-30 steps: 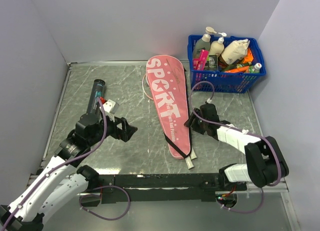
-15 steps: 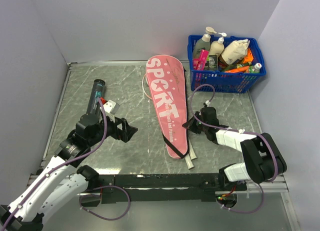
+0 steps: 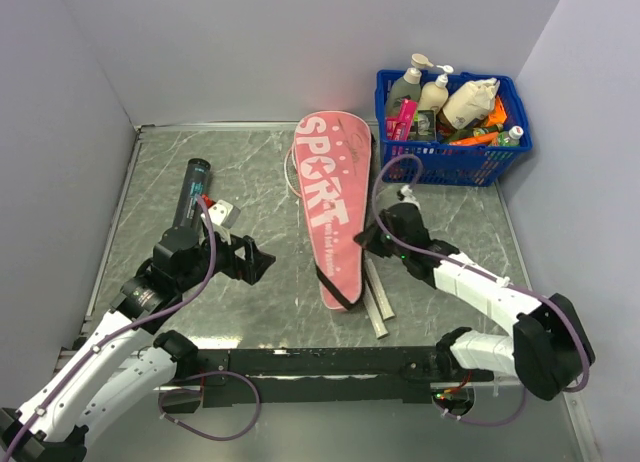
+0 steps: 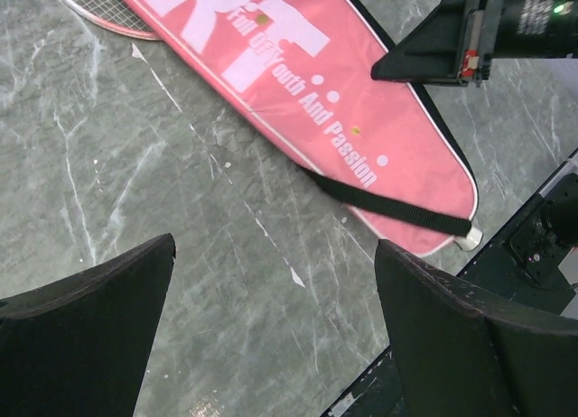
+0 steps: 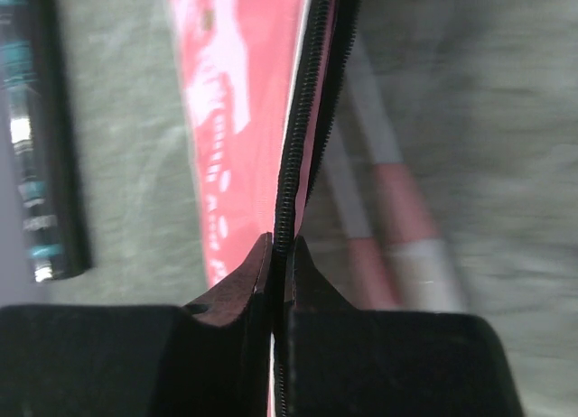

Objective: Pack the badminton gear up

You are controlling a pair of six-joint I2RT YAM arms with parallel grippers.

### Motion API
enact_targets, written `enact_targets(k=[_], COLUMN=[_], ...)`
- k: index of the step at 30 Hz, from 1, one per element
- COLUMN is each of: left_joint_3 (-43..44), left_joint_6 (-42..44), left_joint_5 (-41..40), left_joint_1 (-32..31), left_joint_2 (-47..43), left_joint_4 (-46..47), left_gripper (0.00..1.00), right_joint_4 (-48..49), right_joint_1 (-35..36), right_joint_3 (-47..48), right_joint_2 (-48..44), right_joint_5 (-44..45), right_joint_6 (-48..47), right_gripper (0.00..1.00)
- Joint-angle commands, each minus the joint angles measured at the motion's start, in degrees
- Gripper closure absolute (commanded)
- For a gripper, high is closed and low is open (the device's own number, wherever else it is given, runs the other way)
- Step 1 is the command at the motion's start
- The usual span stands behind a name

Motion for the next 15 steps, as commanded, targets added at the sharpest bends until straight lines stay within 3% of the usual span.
enact_targets(k=[1,5,11,15], left_joint_3=[0.3,0.48,1.1,0.74], left_joint_6=[0.6,0.17,-0.63,-0.71], left_joint_5=[-1.21,-4.63,-12.63,-12.72], left_joint_1=[-0.27,-0.27,-0.27,-0.18], left_joint_2=[-0.72,-1.77,-4.49,-6.52], left_joint_4=[1.43,0.47,-0.94,-0.41], left_gripper=[0.04,0.04,0.04,0.04], right_joint_4=[-2.88,-3.05,0.54,5.64], right_joint_1=[9.37,16.84,21.6,23.89], right_joint_3=[10.23,17.01,27.65,29.85], right_joint_2=[0.32,7.51,22.02,28.61], right_joint_5=[9.15,13.46,13.65,15.84], right_joint_6=[11.05,20.8,27.84,31.19], right_gripper=[1.0,1.0,1.0,0.82])
